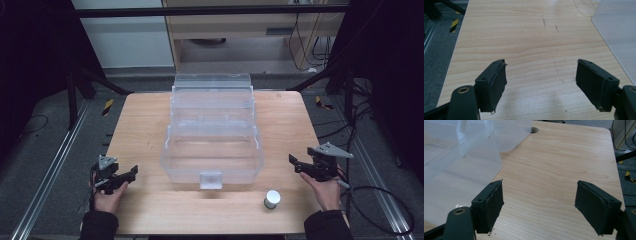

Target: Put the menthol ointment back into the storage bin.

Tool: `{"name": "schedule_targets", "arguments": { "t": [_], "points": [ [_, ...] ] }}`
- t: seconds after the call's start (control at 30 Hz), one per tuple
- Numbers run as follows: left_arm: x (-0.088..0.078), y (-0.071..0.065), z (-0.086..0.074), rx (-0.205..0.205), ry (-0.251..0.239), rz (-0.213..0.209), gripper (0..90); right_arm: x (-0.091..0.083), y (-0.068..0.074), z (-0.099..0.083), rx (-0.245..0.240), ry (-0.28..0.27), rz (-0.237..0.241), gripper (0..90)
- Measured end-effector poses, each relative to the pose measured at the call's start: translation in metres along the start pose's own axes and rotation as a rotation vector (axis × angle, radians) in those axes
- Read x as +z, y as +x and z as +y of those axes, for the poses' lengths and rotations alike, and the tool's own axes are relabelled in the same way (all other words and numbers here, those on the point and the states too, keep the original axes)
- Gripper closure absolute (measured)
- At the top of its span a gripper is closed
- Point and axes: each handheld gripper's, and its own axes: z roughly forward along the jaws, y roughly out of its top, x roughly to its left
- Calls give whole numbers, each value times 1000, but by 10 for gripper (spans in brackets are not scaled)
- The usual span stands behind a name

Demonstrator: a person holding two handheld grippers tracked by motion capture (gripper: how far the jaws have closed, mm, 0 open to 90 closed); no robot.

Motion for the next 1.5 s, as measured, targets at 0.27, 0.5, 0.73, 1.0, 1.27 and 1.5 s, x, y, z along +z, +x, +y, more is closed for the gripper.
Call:
{"name": "schedule_targets", "arguments": {
  "t": [0.27,0.5,0.73,1.0,1.27,1.5],
  "points": [
    [-3,3,-1,-5,3,7,263,-1,9,6,-55,55,32,253],
    [-3,4,-1,-5,6,14,270,-4,18,15,-76,67,75,246],
    [-2,4,-1,-2,18,12,265,-6,21,29,-108,98,101,227],
    [-2,3,-1,5,22,8,262,-9,31,47,-189,159,125,237],
    [-2,4,-1,9,17,11,261,-9,46,61,-295,257,177,212],
    [-2,3,-1,15,20,10,259,-12,53,71,-355,312,239,205]
  ]
}}
